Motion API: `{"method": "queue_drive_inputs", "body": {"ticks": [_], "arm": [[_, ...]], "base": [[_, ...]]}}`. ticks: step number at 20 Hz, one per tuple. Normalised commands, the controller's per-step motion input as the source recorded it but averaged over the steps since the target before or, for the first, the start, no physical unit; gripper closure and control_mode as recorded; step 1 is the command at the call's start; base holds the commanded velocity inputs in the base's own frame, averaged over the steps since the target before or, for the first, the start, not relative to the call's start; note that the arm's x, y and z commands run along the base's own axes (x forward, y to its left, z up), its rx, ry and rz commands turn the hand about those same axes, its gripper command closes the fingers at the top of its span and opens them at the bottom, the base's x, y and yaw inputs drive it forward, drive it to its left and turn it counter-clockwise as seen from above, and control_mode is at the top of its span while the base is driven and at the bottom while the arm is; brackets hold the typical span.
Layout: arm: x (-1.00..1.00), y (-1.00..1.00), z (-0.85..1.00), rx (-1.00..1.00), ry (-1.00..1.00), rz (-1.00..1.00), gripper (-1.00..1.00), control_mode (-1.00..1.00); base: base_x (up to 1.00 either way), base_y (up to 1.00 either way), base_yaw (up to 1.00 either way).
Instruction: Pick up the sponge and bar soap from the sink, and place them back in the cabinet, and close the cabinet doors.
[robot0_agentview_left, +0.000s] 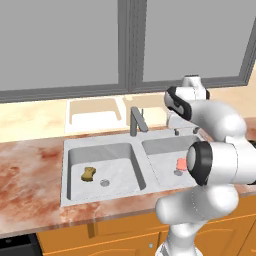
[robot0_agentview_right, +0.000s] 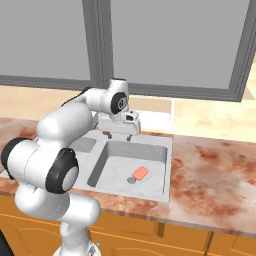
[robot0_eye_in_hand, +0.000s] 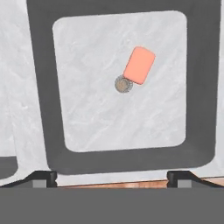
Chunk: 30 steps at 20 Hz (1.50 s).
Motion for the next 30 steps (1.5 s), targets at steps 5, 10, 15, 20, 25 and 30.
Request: {"method": "queue_drive_inputs", "body": {"ticks": [5, 10, 15, 20, 25, 30], "arm": [[0.08, -0.21, -0.42, 0.00, 0.06, 0.06, -1.00, -1.00], [0.03, -0.19, -0.43, 0.00, 0.02, 0.05, -1.00, -1.00], [0.05, -0.11, -0.41, 0.00, 0.00, 0.02, -1.00, -1.00], [0.12, 0.00, -0.33, 0.00, 0.00, 0.00, -1.00, -1.00], [0.10, 0.00, -0.30, 0.01, 0.01, 0.00, -1.00, -1.00], [0.08, 0.00, -0.28, 0.00, 0.01, 0.00, -1.00, -1.00]], "base": [[0.00, 0.00, 0.00], [0.00, 0.00, 0.00], [0.00, 0.00, 0.00], [0.00, 0.00, 0.00], [0.00, 0.00, 0.00], [0.00, 0.00, 0.00]]}}
